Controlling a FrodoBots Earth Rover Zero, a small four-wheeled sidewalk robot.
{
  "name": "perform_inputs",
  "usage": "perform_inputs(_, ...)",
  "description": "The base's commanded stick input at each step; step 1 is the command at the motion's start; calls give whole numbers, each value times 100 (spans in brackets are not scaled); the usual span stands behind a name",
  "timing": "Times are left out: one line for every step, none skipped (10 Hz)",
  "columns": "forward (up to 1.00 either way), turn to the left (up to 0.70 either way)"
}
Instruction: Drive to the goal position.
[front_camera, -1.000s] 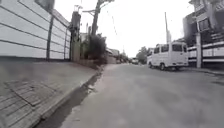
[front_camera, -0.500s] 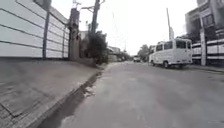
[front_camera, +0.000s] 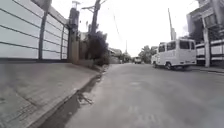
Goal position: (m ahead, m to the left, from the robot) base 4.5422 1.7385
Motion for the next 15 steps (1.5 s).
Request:
perform_inputs(67, 0)
perform_inputs(67, 0)
perform_inputs(67, 0)
perform_inputs(67, 0)
perform_inputs(67, 0)
perform_inputs(67, 0)
perform_inputs(67, 0)
perform_inputs(67, -13)
perform_inputs(67, -33)
perform_inputs(67, -33)
perform_inputs(67, -33)
perform_inputs(67, -10)
perform_inputs(67, 0)
perform_inputs(67, 0)
perform_inputs(67, 0)
